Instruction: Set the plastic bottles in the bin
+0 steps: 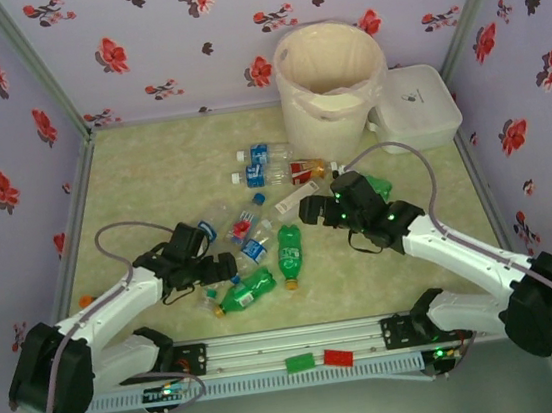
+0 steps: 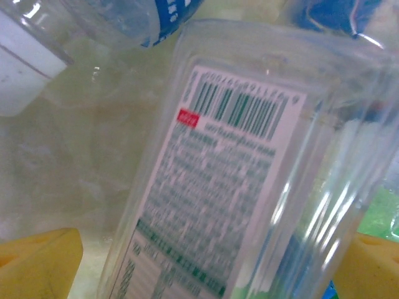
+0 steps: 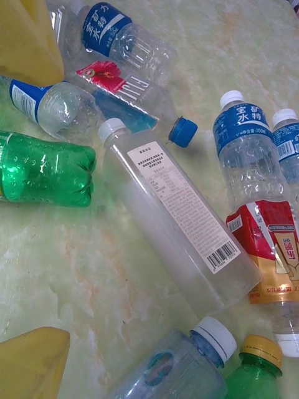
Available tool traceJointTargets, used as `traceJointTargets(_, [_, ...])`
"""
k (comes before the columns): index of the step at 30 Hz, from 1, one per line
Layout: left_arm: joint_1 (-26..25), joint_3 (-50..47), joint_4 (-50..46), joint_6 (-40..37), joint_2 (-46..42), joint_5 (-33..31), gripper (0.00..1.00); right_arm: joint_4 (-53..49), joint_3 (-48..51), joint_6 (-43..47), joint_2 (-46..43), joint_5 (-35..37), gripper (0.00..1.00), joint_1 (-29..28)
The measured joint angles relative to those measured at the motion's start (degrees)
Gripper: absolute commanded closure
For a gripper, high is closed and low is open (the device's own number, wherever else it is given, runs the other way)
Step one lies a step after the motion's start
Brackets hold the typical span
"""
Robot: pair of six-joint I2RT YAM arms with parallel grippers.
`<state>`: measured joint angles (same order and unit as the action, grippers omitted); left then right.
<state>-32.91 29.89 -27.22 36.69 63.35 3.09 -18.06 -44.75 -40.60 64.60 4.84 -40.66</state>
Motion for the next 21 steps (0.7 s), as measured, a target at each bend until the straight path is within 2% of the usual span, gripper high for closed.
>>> traceJointTargets(9, [0.0,0.0,1.9,-0.4,1.9,-0.1,0.10,0.3,0.0,0.0,1.8,0.9,0.00,-0.7])
traceJointTargets(21, [-0.1,0.0,2.5,-1.1,2.4,-3.5,0.40,0.3,0.0,-0.2,1.9,2.3,0.00,-2.0])
